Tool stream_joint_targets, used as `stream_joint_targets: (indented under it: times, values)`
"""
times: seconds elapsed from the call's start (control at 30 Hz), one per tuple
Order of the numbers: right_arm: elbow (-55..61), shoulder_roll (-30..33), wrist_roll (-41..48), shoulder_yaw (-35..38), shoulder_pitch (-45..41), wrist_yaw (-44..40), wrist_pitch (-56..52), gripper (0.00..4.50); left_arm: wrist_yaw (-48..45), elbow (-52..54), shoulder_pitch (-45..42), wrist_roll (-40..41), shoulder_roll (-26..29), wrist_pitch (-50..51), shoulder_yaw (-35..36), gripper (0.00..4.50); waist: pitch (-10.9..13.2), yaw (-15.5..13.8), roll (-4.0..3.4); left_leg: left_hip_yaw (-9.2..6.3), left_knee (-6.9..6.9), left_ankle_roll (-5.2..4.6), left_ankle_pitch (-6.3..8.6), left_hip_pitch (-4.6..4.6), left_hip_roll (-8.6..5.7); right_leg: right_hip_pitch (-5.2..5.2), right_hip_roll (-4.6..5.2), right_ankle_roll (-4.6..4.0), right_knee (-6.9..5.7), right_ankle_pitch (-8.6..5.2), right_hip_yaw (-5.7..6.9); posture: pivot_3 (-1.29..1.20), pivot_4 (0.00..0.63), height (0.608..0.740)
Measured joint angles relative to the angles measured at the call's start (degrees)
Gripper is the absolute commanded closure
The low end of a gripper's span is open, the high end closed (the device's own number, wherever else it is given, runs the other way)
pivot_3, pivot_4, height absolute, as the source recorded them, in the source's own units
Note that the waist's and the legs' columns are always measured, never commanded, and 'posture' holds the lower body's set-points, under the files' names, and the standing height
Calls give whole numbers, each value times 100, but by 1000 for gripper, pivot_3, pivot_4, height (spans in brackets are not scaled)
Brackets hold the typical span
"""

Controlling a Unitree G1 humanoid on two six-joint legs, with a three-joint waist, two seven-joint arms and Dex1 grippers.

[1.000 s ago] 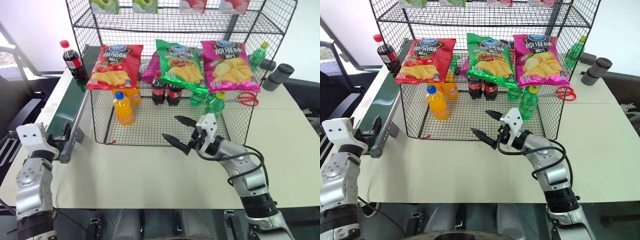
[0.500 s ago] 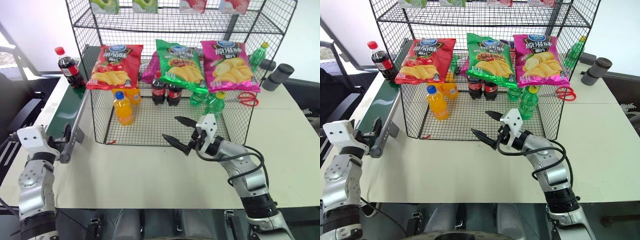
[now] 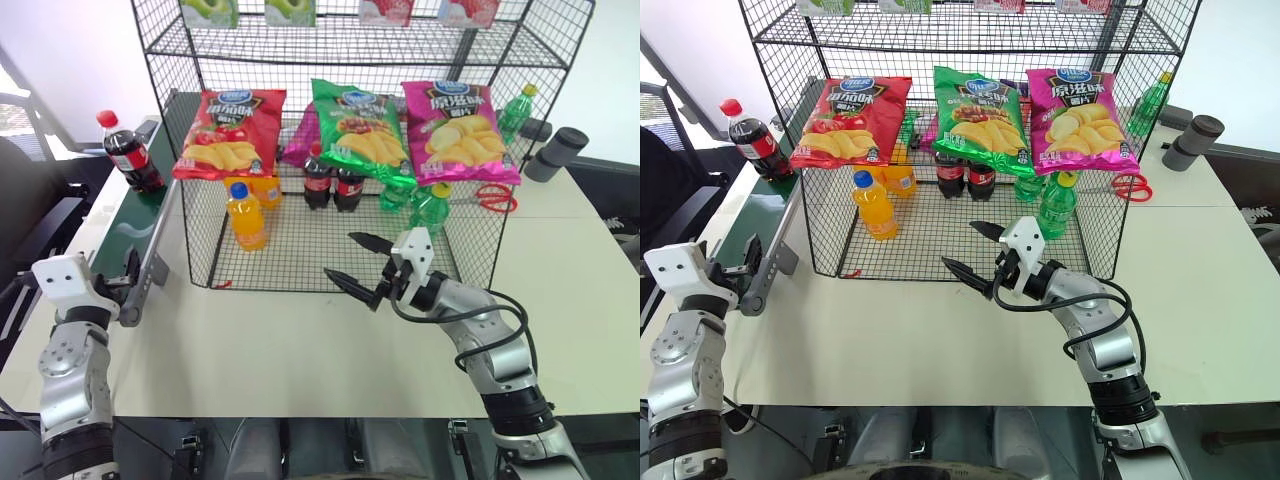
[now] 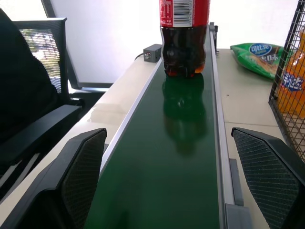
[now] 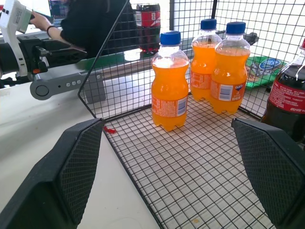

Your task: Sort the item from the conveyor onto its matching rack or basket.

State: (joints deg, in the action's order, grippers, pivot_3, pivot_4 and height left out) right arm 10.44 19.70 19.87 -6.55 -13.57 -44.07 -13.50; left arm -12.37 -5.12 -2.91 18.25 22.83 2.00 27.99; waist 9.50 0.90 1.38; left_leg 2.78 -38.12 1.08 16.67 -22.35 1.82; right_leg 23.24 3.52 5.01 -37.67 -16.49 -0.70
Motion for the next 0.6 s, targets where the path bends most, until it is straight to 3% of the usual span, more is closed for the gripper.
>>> stream_joint_targets:
  times: [0.6]
  values:
    - [-63, -69, -51, -3, -52, -20, 12, 38, 1, -105, -9, 0, -4, -44, -1, 0, 0, 3, 0, 0, 2, 1, 0, 0, 0, 2, 3, -1, 1, 0, 0, 0, 150, 740]
